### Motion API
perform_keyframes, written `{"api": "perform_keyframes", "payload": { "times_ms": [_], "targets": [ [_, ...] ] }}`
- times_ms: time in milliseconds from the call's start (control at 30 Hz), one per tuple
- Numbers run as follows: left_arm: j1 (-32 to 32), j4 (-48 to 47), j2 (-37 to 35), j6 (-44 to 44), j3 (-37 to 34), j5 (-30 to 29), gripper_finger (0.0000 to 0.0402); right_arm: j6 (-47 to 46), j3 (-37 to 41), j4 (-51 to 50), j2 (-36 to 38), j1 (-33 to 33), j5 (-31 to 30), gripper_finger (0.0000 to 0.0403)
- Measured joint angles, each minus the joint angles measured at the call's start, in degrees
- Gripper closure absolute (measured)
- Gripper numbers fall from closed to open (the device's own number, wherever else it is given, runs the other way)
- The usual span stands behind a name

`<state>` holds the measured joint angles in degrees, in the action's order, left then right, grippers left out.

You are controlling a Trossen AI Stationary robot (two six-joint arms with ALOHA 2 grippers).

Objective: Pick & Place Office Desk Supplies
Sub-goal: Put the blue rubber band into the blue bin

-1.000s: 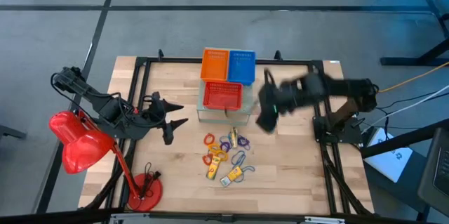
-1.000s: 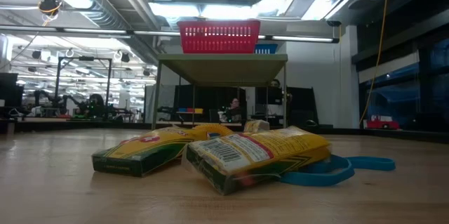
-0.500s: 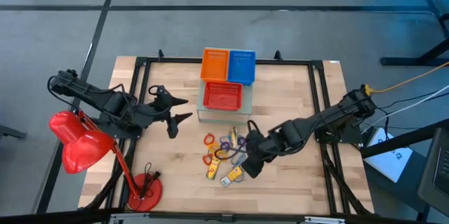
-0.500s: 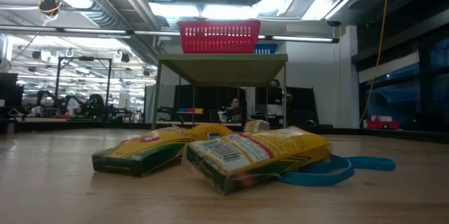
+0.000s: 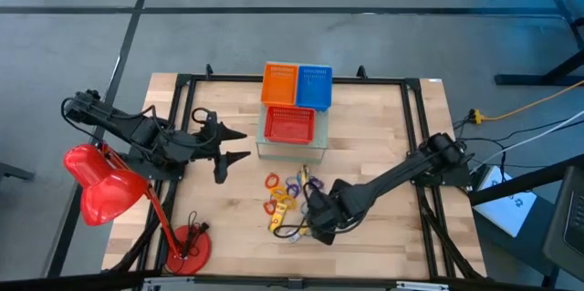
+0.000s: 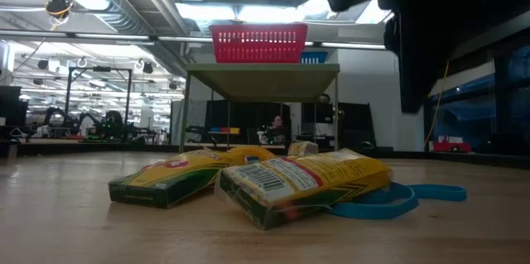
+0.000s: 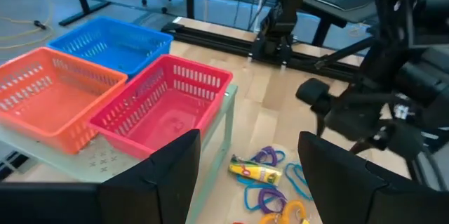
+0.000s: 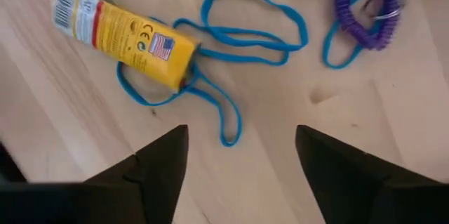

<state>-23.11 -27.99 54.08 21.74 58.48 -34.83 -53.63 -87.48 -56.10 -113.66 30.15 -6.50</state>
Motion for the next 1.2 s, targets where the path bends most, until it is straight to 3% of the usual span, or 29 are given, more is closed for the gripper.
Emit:
{"api": "perform_keyframes", "payload": {
  "times_ms": [267,833,1000,1200],
  "targets": [
    [0.1,1.4,0.0,1.0,0.0,1.1,0.0162,-1.3,0.0,2.2,-5.8,-0.4,4.2,0.0123],
    [8.1,5.6,0.0,1.6,0.0,13.1,0.0162,-2.9,-0.3,2.6,-10.0,-1.5,1.5,0.0132],
    [8.7,5.6,0.0,1.6,0.0,14.7,0.0162,-2.9,-0.3,2.7,-10.1,-1.5,1.4,0.0178],
    [8.7,5.6,0.0,1.6,0.0,15.1,0.0162,-2.9,-0.3,3.2,-10.2,-1.4,3.0,0.0282]
  ]
}}
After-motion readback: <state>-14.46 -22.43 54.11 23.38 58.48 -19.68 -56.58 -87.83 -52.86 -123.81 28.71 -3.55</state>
